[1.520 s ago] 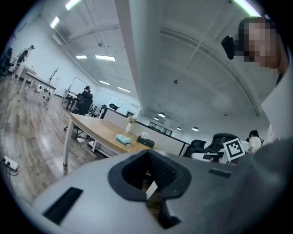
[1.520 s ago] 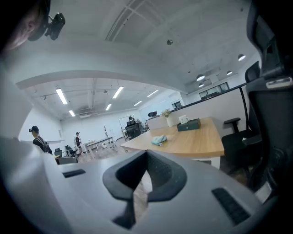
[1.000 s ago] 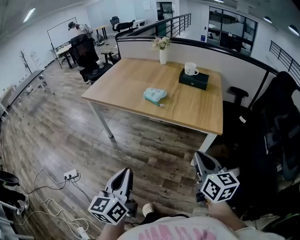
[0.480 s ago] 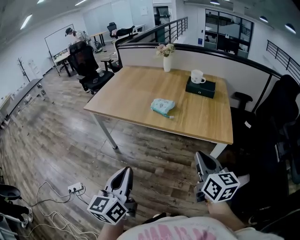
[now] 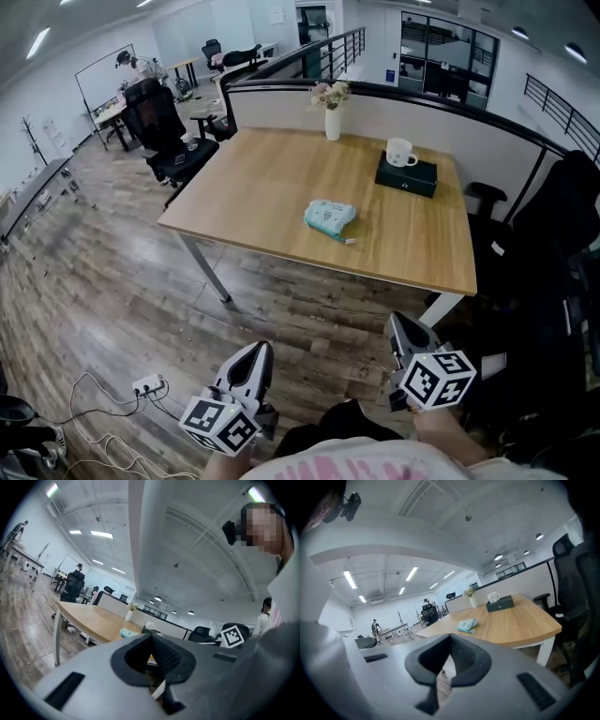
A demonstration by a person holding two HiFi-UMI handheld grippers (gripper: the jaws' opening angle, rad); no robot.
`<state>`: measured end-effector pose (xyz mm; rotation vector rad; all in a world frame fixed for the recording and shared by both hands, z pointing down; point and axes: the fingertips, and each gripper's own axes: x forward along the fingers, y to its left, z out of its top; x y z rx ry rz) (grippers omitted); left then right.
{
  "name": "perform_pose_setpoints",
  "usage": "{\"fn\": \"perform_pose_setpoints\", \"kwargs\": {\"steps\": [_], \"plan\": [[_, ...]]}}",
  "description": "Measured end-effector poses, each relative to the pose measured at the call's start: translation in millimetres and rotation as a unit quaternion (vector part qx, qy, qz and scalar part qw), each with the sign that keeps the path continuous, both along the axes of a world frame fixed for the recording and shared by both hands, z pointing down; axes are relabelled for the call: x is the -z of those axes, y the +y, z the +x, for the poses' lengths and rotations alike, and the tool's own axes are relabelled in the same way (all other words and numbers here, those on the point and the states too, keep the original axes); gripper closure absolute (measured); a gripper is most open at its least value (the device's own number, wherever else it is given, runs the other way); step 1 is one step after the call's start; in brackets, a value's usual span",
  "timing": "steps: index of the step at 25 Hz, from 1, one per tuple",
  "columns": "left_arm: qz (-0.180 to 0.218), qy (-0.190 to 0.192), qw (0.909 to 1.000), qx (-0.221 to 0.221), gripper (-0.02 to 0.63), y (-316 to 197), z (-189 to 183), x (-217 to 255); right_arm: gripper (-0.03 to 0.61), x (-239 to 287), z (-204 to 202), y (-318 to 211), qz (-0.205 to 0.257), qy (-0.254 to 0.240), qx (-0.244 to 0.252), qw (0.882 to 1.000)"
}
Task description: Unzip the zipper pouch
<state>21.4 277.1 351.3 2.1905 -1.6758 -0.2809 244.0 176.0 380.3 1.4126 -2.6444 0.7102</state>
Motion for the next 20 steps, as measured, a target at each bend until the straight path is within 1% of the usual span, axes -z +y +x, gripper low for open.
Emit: {"fn": "perform_pose_setpoints", "kwargs": {"steps": [3,7,9,13,17,20], "plan": [[0.0,-0.012,0.9998,-0.013,0.614,-17,-3,-5,0.583,-6,-9,-22,-0.011,-0.005,-0.004,1.0],[-0.006,-0.02,0.9997,-0.012,0.614,-53,-17,-10,0.584,-18,-22,-64,-0.032,-0.014,-0.012,0.999],[-0.005,-0.021,0.9997,-0.006,0.614,-74,-27,-9,0.584,-20,-32,-90,-0.038,-0.018,-0.009,0.999],[0.0,-0.012,0.9997,0.022,0.614,-119,-48,-2,0.584,-18,-56,-142,-0.043,-0.017,0.011,0.999],[0.008,-0.032,0.9989,0.035,0.614,-159,-63,10,0.584,-4,-77,-191,-0.032,-0.016,0.029,0.999],[0.03,-0.02,0.9987,0.037,0.614,-191,-68,19,0.584,7,-86,-227,-0.016,-0.01,0.034,0.999]]}}
